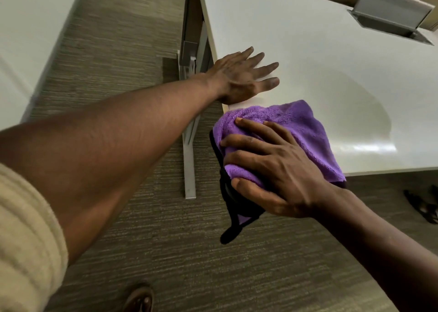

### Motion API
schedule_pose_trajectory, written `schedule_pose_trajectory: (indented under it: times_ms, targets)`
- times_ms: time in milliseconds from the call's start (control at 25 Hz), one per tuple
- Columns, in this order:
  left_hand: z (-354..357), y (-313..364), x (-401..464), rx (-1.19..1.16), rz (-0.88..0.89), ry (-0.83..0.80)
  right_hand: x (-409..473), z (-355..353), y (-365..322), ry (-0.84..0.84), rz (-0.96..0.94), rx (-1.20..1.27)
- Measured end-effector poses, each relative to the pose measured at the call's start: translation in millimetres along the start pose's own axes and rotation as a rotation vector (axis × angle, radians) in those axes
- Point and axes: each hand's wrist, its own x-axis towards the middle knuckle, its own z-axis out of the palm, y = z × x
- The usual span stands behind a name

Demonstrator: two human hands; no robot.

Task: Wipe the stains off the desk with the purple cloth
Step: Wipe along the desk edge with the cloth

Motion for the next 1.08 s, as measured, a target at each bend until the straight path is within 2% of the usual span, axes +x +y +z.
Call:
schedule_pose_trajectory:
  times_ms: [120,320,480,600,720,760,840,960,1080]
  targets:
    - [1,1,0,0.005,-0.001,-0.013,18,-8,11,-0.043,-0.075,-0.012]
    - [0,-1,1,0.030,0.003,-0.018,27,-10,2,-0.040,-0.005,-0.013]
    - [3,-3,2,0.055,0.030,-0.014,5,-4,-9,-0.029,-0.124,0.063]
    - [4,-4,4,0.009,0.016,-0.006,15,-7,11,0.030,0.006,0.389]
    - [4,-4,4,-0.016,0.013,0.005,6,-15,31,0.283,0.342,0.964]
    - [4,-4,3,-0.019,0.014,0.010,-4,-17,36,0.351,0.405,1.052]
    - [3,-3,1,-0.016,0.014,0.017,-27,-18,37,0.353,0.464,1.001]
    - [2,-2,0,-0.008,0.004,0.015,-45,-5,14,0.178,0.369,0.596]
    - [1,0,-2,-0.010,0.002,0.010,-46,8,-12,0.175,0.305,0.342]
